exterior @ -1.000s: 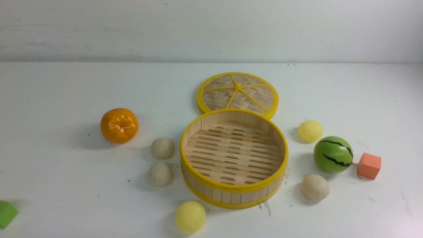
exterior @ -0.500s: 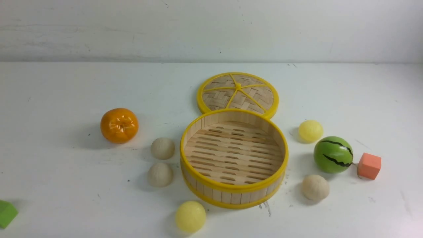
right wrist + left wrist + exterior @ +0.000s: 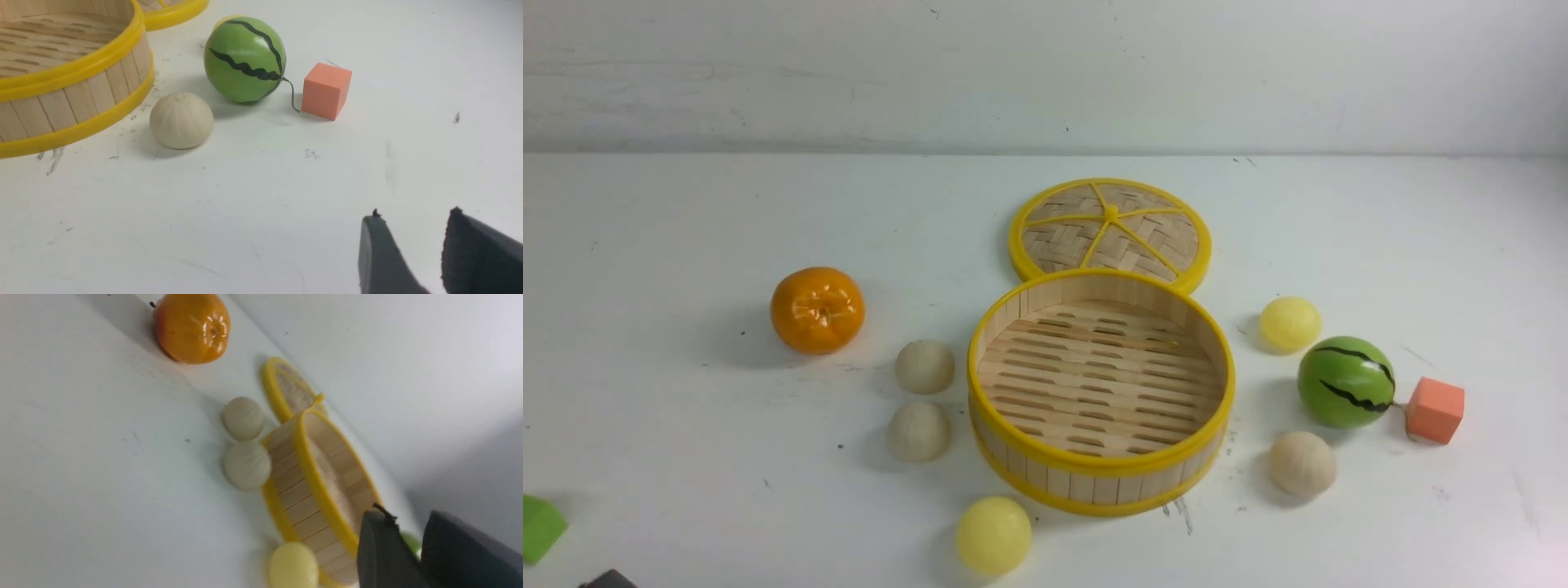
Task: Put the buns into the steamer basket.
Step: Use the left arm to grab a steamed stuffed bun
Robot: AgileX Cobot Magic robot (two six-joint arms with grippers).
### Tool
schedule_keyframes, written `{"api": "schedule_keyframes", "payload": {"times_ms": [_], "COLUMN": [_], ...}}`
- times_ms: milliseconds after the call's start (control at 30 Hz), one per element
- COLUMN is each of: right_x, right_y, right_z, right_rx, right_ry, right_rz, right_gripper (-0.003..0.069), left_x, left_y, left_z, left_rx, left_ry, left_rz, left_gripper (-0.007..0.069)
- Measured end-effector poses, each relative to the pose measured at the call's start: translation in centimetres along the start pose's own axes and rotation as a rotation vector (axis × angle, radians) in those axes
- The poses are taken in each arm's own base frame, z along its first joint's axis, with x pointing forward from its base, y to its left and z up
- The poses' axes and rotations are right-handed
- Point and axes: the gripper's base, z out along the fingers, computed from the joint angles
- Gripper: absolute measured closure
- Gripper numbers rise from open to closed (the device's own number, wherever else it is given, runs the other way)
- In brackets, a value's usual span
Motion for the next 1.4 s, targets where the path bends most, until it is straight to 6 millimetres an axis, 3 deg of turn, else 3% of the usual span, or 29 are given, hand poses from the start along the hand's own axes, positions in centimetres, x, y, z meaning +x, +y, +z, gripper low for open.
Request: {"api": "schedule_keyframes", "payload": {"times_ms": [100,267,367,467,567,633,800,867,933,1000,1133,1233,1400], "right_x": [0.0,0.0,0.0,0.0,0.0,0.0,0.0,0.0,0.0,0.0,0.0,0.0,0.0], "right_y": [0.0,0.0,0.0,0.0,0.0,0.0,0.0,0.0,0.0,0.0,0.0,0.0,0.0], "right_z": [0.0,0.0,0.0,0.0,0.0,0.0,0.0,0.0,0.0,0.0,0.0,0.0,0.0], "right_rx": [0.0,0.0,0.0,0.0,0.0,0.0,0.0,0.0,0.0,0.0,0.0,0.0,0.0], "right_ry": [0.0,0.0,0.0,0.0,0.0,0.0,0.0,0.0,0.0,0.0,0.0,0.0,0.0], "right_rz": [0.0,0.0,0.0,0.0,0.0,0.0,0.0,0.0,0.0,0.0,0.0,0.0,0.0], "right_gripper": [0.0419,0.0419,0.0419,0.0419,0.0419,0.0419,0.0419,0.0419,0.0419,0.0419,0.0419,0.0419,0.0419], "left_x": [-0.9,-1.7,-2.9,-4.0,-4.3,-4.8,-4.9,-4.1,-3.4,-0.7,4.2,6.4,7.2], "left_y": [-0.2,-2.5,-5.7,-8.9,-9.9,-10.3,-8.5,-7.1,-6.8,-7.3,-10.6,-12.3,-12.3], "left_z": [0.0,-0.6,-1.2,0.3,2.3,5.8,12.7,15.8,16.8,18.6,19.4,19.8,21.6], "left_rx": [0.023,0.082,0.135,0.077,-0.013,-0.139,-0.298,-0.345,-0.351,-0.317,-0.229,-0.212,-0.268], "left_ry": [-0.096,-0.048,0.017,0.237,0.438,0.679,0.94,1.03,1.074,1.173,1.261,1.279,1.242], "left_rz": [-0.069,0.003,0.101,0.192,0.278,0.365,0.456,0.442,0.447,0.513,0.67,0.779,0.875], "left_gripper": [0.047,0.0475,0.0522,0.0605,0.0638,0.0638,0.0638,0.0638,0.0638,0.0638,0.0638,0.0638,0.0638]}}
